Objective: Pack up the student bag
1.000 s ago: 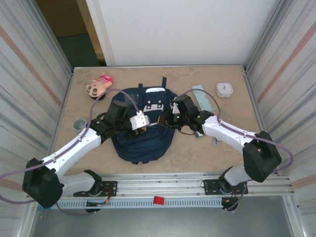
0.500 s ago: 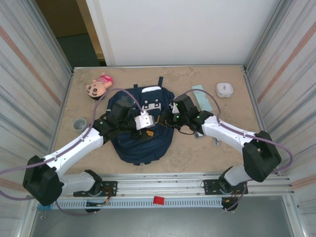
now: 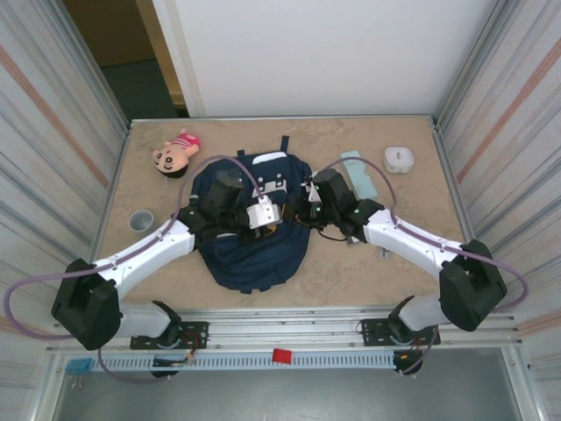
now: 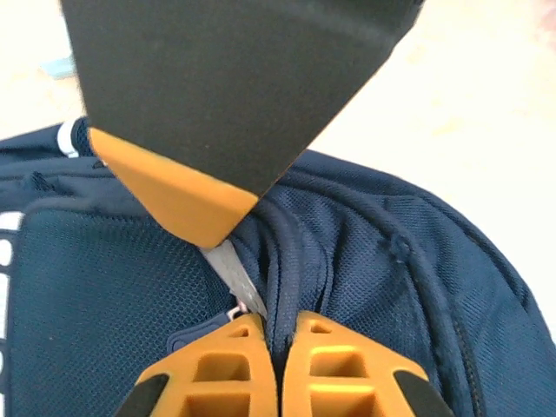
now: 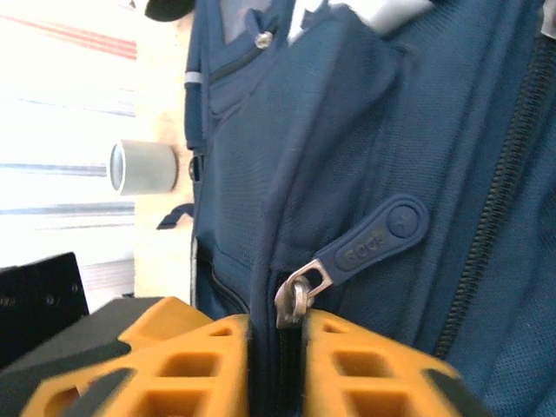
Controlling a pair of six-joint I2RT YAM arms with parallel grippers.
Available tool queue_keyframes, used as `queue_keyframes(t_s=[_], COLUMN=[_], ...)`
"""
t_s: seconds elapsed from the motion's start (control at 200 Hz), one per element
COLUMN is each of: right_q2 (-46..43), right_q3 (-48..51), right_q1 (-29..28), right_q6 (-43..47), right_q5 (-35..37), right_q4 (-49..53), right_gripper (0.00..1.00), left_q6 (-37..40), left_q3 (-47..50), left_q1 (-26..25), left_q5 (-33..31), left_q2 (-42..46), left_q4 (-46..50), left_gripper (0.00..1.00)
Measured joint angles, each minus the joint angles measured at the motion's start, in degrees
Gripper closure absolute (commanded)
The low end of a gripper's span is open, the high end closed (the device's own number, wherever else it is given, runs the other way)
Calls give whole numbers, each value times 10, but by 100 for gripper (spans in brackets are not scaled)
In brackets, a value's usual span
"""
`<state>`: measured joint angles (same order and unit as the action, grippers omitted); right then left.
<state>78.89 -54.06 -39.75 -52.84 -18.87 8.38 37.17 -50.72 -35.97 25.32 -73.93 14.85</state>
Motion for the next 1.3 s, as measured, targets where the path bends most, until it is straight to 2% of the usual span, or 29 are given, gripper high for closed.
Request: queue_keyframes(t_s=[0.06, 0.215, 0.406, 0.651, 0.822, 1.097, 1.203, 1.303], right_q2=[-29, -101, -69, 44, 121, 185, 204, 216], right_q3=[4, 19, 45, 25, -29, -54, -63, -74], right_q1=[6, 66, 144, 178, 200, 201, 198, 195], right_q6=[32, 126, 253, 396, 430, 444, 444, 446], right_q5=[-5, -40, -113, -215, -275, -339, -356, -369], right_q4=[1, -3, -5, -4, -9, -10, -8, -3], right_gripper=[53, 45, 39, 39, 41, 41, 47, 58], left_q6=[0, 1, 8, 28, 36, 37, 37, 37], left_q3=[12, 47, 47, 47, 43, 43, 43, 43], left_q1=[23, 70, 94, 101, 102, 105, 105, 105], left_q5=[26, 83, 139, 178, 188, 197, 197, 197], left_q2=[18, 63, 68, 68, 68, 68, 68, 68], left_q4=[-5, -7, 6, 26, 35, 34, 33, 33], left_gripper=[100, 100, 100, 100, 100, 100, 100, 100])
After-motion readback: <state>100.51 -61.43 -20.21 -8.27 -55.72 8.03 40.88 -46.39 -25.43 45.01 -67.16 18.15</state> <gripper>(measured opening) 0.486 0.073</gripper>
